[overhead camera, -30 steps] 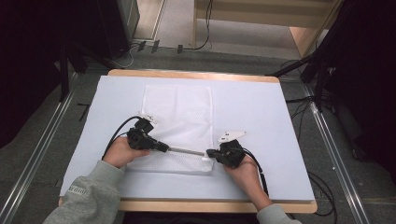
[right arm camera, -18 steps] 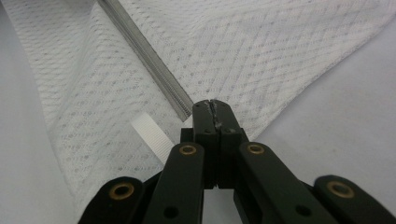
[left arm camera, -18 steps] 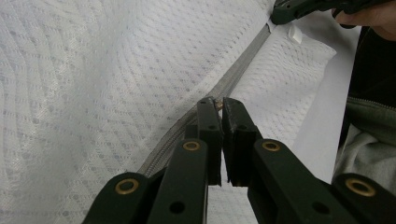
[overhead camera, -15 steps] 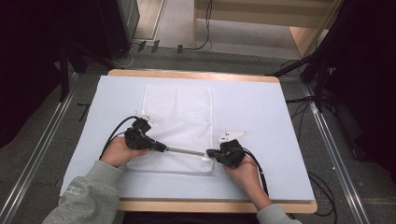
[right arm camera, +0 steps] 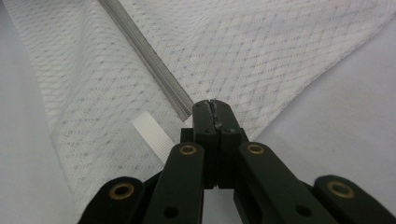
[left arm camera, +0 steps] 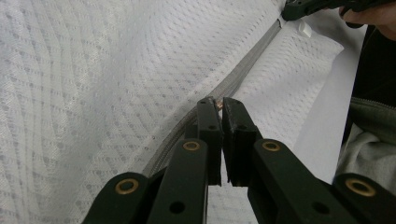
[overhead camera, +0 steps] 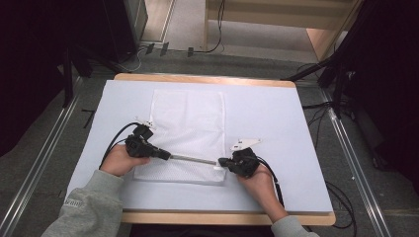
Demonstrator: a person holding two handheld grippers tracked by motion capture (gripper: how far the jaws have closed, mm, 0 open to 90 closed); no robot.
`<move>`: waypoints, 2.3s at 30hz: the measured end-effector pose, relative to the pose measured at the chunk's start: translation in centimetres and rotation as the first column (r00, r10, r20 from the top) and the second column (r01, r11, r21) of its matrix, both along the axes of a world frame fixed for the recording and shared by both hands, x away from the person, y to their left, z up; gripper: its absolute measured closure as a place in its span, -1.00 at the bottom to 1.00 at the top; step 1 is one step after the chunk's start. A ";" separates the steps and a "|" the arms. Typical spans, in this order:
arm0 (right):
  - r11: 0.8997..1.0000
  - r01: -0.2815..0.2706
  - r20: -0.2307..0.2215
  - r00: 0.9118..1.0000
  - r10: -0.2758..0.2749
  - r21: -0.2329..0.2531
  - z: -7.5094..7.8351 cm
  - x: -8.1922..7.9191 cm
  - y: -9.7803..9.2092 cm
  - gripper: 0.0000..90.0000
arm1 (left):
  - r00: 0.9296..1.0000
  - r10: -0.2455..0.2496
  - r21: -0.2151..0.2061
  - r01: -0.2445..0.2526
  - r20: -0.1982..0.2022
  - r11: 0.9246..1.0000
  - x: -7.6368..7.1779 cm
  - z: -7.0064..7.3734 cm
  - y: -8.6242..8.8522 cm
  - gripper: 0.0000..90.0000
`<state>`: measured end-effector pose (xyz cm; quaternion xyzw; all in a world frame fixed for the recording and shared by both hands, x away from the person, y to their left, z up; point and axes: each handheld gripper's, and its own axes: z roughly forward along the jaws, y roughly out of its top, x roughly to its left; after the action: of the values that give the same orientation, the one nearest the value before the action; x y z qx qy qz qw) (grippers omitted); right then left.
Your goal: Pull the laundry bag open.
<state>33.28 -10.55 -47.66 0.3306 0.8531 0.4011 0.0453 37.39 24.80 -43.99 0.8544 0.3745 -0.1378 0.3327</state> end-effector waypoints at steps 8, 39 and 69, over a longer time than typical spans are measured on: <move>1.000 0.003 -0.003 1.000 -0.003 0.002 0.0 0.0 0.0 1.00 | 1.000 0.010 0.000 -0.010 0.000 1.000 0.1 0.2 0.4 0.95; 1.000 -0.001 -0.004 1.000 0.001 0.003 0.0 0.0 0.0 1.00 | 0.999 0.050 0.023 -0.050 -0.003 0.998 -0.3 0.2 3.5 0.95; 1.000 -0.010 -0.011 1.000 0.010 -0.014 0.2 0.2 0.1 1.00 | 0.990 0.138 0.002 -0.138 0.002 0.990 -1.0 0.6 6.2 0.96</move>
<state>33.44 -10.47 -47.51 0.3281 0.8577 0.3937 0.0410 36.40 31.04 -43.41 0.8268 0.4328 -0.1134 0.3409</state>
